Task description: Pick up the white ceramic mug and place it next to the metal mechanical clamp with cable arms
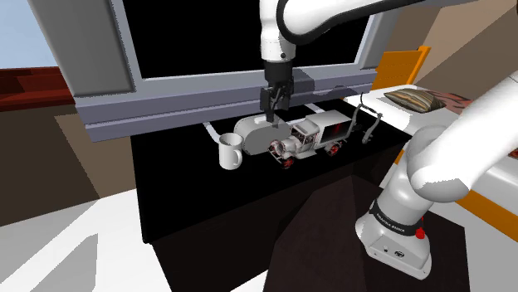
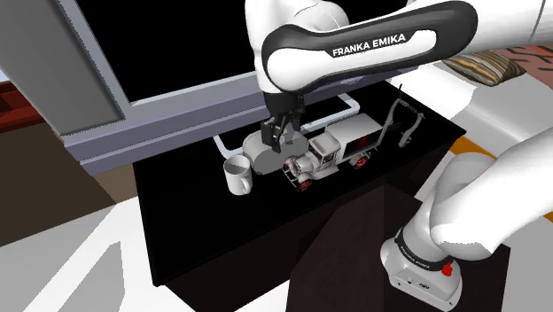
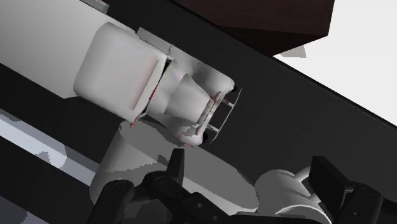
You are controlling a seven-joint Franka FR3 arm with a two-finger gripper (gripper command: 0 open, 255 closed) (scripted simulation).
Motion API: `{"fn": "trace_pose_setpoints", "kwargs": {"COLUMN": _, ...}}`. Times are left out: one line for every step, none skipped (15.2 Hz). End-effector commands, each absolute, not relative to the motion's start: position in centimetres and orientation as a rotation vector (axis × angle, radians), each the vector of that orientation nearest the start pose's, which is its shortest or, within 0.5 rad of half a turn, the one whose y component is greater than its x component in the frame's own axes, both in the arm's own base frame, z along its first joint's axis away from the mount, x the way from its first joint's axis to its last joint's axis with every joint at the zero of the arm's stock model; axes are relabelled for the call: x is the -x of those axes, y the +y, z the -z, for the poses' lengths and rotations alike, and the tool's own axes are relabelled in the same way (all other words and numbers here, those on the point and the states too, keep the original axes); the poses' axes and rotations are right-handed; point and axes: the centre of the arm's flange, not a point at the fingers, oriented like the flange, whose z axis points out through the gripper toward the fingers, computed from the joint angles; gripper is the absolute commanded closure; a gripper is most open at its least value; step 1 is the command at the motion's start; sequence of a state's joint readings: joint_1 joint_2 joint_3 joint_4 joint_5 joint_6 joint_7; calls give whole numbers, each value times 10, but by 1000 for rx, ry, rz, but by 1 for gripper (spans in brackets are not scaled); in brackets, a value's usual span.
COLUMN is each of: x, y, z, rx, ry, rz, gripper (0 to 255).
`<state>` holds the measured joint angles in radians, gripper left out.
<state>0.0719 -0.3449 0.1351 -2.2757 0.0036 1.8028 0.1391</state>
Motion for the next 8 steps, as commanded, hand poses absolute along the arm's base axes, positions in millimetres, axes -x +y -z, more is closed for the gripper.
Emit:
{"fn": "trace_pose_setpoints", "kwargs": {"x": -441, "y": 110, "z": -469, "rx": 3192, "ry": -77, "rz": -205, "gripper": 0}}
{"fn": "trace_pose_setpoints", "kwargs": {"x": -449, "y": 118, "z": -463, "rx": 3189, "ry": -72, "rz": -210, "gripper": 0}}
{"fn": "trace_pose_setpoints", "kwargs": {"x": -458, "y": 126, "z": -456, "rx": 3186, "ry": -67, "rz": -215, "gripper": 0}}
{"fn": "trace_pose_setpoints", "kwargs": {"x": -466, "y": 134, "z": -450, "rx": 3183, "ry": -61, "rz": -220, "gripper": 0}}
{"fn": "trace_pose_setpoints", "kwargs": {"x": -475, "y": 142, "z": -443, "rx": 3180, "ry": -56, "rz": -225, "gripper": 0}}
{"fn": "trace_pose_setpoints", "kwargs": {"x": -483, "y": 150, "z": -437, "rx": 3178, "ry": -50, "rz": -230, "gripper": 0}}
{"fn": "trace_pose_setpoints", "kwargs": {"x": -492, "y": 158, "z": -430, "rx": 3175, "ry": -45, "rz": -235, "gripper": 0}}
{"fn": "trace_pose_setpoints", "kwargs": {"x": -500, "y": 165, "z": -424, "rx": 3172, "ry": -40, "rz": -240, "gripper": 0}}
